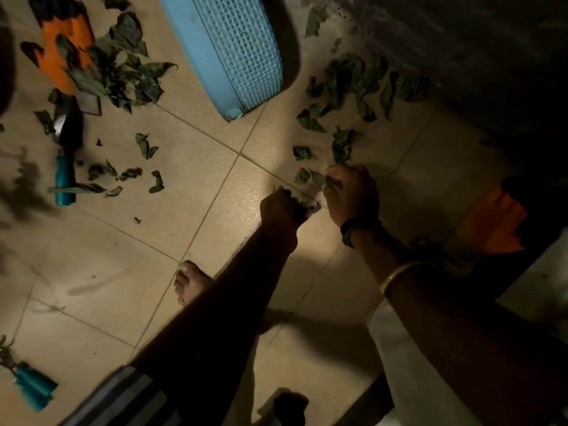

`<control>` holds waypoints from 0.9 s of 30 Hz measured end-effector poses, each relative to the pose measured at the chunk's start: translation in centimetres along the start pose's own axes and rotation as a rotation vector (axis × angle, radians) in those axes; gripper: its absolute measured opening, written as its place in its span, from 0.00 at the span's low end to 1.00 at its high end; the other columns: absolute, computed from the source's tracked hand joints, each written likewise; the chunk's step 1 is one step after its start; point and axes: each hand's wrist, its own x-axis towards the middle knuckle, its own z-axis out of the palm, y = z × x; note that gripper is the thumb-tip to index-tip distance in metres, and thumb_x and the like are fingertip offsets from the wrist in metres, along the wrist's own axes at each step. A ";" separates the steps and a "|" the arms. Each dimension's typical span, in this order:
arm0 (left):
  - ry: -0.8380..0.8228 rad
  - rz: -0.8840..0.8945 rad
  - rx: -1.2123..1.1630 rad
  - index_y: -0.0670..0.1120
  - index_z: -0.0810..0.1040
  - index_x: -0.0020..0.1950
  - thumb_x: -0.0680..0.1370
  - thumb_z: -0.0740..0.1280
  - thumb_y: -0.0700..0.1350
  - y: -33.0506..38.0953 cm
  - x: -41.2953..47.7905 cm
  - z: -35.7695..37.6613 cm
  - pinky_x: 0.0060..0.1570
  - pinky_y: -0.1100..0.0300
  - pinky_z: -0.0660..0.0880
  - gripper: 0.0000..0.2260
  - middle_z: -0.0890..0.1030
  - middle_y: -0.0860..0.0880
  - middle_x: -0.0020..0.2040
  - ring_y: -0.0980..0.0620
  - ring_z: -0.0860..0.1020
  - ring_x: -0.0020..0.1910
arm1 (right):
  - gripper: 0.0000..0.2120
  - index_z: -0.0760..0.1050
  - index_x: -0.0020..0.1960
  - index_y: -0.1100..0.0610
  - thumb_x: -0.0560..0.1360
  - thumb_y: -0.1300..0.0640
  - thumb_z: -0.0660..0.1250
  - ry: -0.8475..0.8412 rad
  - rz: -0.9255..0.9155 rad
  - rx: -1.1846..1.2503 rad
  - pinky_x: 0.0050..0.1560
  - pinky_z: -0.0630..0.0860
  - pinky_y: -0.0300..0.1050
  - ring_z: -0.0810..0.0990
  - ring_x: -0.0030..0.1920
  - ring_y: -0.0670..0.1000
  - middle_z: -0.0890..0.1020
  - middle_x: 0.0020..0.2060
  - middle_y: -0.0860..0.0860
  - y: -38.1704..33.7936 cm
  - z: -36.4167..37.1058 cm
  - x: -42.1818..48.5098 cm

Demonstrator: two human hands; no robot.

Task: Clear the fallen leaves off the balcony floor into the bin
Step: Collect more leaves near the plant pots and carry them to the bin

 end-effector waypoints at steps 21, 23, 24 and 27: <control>0.028 0.045 0.024 0.44 0.77 0.48 0.83 0.57 0.39 1.4 0.4 -1.8 0.34 0.66 0.75 0.10 0.74 0.51 0.39 0.57 0.74 0.36 | 0.05 0.85 0.44 0.57 0.73 0.64 0.71 -0.160 -0.228 0.289 0.42 0.74 0.27 0.80 0.41 0.36 0.84 0.39 0.44 -4.9 0.2 -4.5; 0.058 0.036 -0.024 0.45 0.73 0.43 0.84 0.56 0.38 2.0 1.1 -2.6 0.39 0.62 0.74 0.11 0.74 0.50 0.39 0.55 0.74 0.36 | 0.06 0.85 0.47 0.57 0.74 0.64 0.69 -0.050 -0.246 0.226 0.46 0.79 0.35 0.82 0.44 0.43 0.86 0.43 0.48 -4.2 0.8 -3.1; 0.061 0.033 -0.049 0.45 0.72 0.43 0.84 0.55 0.38 2.2 1.3 -2.7 0.40 0.61 0.75 0.12 0.75 0.48 0.40 0.54 0.75 0.37 | 0.08 0.84 0.49 0.57 0.75 0.64 0.67 0.001 -0.216 0.159 0.50 0.81 0.42 0.83 0.48 0.47 0.85 0.46 0.50 -3.7 1.4 -2.3; 0.046 0.023 -0.032 0.39 0.75 0.58 0.85 0.52 0.37 2.3 1.5 -2.2 0.52 0.57 0.77 0.12 0.79 0.41 0.53 0.46 0.80 0.54 | 0.15 0.80 0.62 0.58 0.77 0.64 0.65 -0.014 -0.203 -0.069 0.62 0.77 0.47 0.77 0.62 0.55 0.80 0.61 0.55 -2.3 3.5 0.0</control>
